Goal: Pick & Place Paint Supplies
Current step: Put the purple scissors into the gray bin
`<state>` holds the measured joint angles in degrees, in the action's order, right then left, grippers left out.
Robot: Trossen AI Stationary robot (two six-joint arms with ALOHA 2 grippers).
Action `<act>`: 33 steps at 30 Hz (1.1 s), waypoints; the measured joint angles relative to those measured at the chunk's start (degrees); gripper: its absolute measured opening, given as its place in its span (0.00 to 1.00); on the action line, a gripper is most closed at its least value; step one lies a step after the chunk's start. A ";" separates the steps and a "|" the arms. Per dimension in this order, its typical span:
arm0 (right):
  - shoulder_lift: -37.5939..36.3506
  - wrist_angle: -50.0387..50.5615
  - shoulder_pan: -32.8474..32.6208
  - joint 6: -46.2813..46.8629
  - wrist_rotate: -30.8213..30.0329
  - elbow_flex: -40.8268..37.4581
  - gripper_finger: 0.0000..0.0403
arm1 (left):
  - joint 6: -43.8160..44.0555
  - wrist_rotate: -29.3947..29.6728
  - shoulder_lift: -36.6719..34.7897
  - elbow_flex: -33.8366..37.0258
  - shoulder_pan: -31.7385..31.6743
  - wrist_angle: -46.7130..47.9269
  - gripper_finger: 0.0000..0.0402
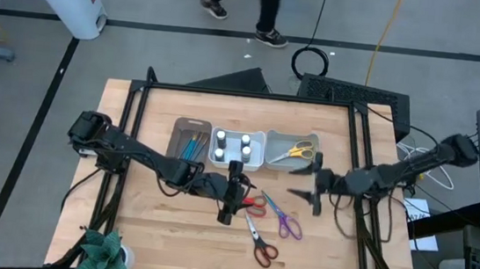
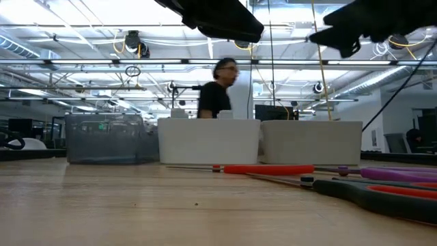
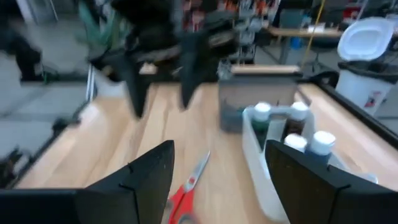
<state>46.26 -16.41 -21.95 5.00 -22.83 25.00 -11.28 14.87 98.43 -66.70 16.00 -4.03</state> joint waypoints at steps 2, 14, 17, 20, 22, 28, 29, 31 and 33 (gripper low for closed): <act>3.32 6.05 -5.12 1.52 -5.41 4.29 0.60 | 0.04 0.00 0.00 0.00 -0.25 0.05 0.62; 30.02 49.85 -15.68 37.63 -4.63 24.25 0.56 | 5.09 -0.02 0.00 0.00 -1.52 2.61 0.62; 34.90 51.63 -15.58 42.26 1.85 23.84 0.54 | 5.84 -0.02 0.00 0.00 -1.49 3.08 0.62; 38.78 51.90 -15.57 45.65 4.82 22.74 0.53 | 5.84 -0.05 0.00 0.00 -1.45 3.31 0.62; 40.66 51.23 -15.34 47.96 6.29 22.28 0.51 | 6.01 -0.35 0.00 0.00 -1.45 3.59 0.62; 41.59 51.04 -15.10 52.40 8.70 21.91 0.48 | 7.35 -0.46 0.00 0.00 -1.47 3.96 0.62; 41.00 51.29 -15.00 52.65 9.34 21.91 0.48 | 7.35 -0.46 0.00 0.00 -1.47 3.96 0.62; 39.72 51.61 -14.83 52.74 10.87 21.91 0.46 | 7.35 -0.46 0.00 0.00 -1.47 3.96 0.62; 38.38 51.44 -14.55 53.64 11.07 21.91 0.45 | 7.35 -0.46 0.00 0.00 -1.47 3.96 0.62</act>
<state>84.64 35.03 -36.50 58.64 -11.76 46.92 -3.92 14.41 98.43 -66.70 14.52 -0.08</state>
